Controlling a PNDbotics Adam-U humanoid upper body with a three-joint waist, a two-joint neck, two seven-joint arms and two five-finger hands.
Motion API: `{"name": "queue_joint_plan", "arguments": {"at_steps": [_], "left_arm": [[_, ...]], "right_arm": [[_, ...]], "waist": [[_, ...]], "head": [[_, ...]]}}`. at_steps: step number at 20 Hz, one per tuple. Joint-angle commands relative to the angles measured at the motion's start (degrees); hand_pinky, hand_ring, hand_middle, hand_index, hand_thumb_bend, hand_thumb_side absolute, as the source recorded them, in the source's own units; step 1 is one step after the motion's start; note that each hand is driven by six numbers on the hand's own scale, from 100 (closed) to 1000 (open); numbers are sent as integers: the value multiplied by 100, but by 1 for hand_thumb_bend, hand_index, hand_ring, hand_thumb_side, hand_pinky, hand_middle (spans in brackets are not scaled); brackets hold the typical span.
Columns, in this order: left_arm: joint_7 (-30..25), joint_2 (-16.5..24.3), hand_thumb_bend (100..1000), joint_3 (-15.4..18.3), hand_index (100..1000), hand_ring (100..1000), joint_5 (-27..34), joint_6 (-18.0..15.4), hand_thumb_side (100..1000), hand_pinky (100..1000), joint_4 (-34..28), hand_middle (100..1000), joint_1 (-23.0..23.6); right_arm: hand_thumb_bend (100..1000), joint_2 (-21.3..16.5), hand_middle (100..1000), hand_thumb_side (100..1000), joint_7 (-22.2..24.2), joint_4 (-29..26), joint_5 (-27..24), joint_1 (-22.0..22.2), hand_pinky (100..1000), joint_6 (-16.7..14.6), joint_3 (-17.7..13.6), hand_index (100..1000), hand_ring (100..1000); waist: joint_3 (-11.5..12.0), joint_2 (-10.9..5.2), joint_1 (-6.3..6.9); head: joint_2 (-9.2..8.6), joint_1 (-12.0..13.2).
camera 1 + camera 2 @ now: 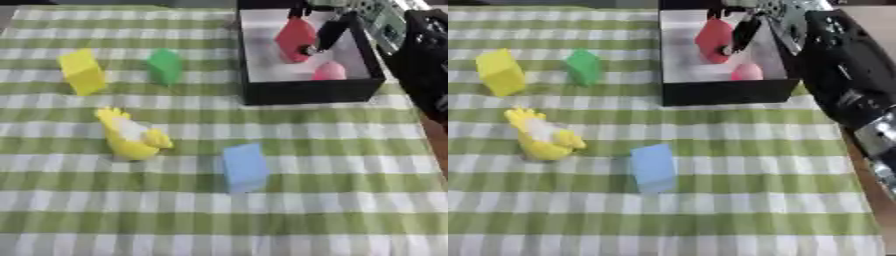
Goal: Pick up objects on the table and place them in the box.
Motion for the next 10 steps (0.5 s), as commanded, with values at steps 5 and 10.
{"name": "queue_joint_plan", "arguments": {"at_steps": [5, 10], "left_arm": [[-8, 180, 310, 19, 846, 747, -13, -4, 616, 711, -100, 787, -46], [-1, 185, 310, 29, 845, 746, -13, -5, 617, 712, -95, 787, -19]], "right_arm": [[412, -107, 890, 172, 302, -61, 102, -160, 932, -225, -146, 940, 915], [397, -183, 872, 103, 238, -383, -152, -212, 925, -154, -200, 931, 894]], "waist": [[-28, -2, -56], [-64, -26, -37]], "head": [[-46, 31], [-18, 59]]}}
